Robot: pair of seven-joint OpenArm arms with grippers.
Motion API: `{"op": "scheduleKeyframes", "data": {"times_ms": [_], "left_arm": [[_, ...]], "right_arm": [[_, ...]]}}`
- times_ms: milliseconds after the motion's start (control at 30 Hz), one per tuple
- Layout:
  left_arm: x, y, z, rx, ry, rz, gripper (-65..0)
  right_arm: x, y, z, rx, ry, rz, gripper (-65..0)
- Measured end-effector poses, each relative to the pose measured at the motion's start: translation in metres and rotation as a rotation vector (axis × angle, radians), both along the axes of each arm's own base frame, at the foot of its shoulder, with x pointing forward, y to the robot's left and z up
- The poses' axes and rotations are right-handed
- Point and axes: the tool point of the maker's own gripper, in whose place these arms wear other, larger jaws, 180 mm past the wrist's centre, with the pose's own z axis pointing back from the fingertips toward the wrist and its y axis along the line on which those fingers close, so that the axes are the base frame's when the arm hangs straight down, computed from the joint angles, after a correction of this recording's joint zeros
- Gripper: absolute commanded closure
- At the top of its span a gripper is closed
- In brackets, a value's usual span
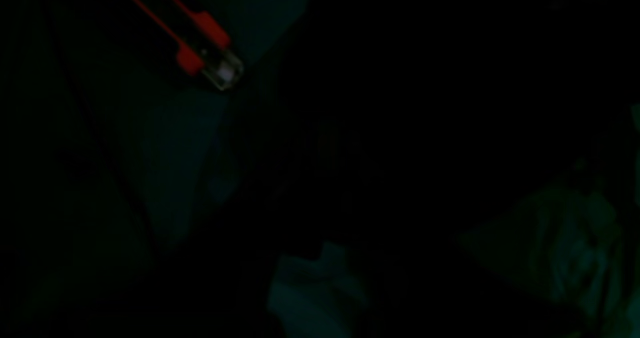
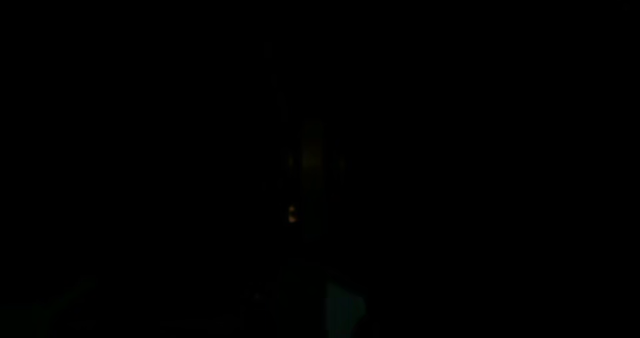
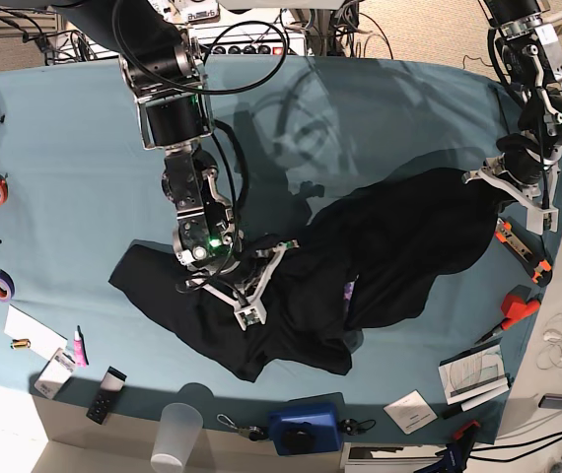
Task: Layout the t-shirt on the table in an organized manner, then fold the t-shirt properly
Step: 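Reach the right gripper into the shirt and grasp a fold of fabric, then lift and stretch the shirt between both grippers, then lay it flat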
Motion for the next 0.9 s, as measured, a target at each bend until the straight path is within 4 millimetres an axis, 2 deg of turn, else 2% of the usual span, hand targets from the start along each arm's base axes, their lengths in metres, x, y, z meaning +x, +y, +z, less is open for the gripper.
{"op": "scheduleKeyframes", "data": {"times_ms": [133,267,367,533,733,900], "left_arm": [[0.0,0.0,0.0,0.0,0.0,0.0,0.0],[0.0,0.0,0.0,0.001,0.001,0.0,0.0],[0.0,0.0,0.0,-0.001,-0.001,0.0,0.0],[0.0,0.0,0.0,-0.002,-0.001,0.0,0.0],[-0.001,0.004,-0.003,0.029,0.013,0.003,0.0],[-0.002,0.003,-0.004,0.029,0.021,0.001,0.0]], "right_arm": [[0.006,-0.001,0.028,-0.003,-0.071,-0.002,0.0],[0.014,0.009,0.082,0.027,-0.213,0.034,0.0],[0.011,0.013,0.117,0.031,-0.29,0.05,0.0],[0.003,0.008,0.151,0.019,-0.356,0.049,0.0],[0.004,-0.016,0.153,-0.032,-0.368,0.02,0.0],[-0.002,-0.05,0.139,0.013,-0.3,-0.077,0.0]]}}
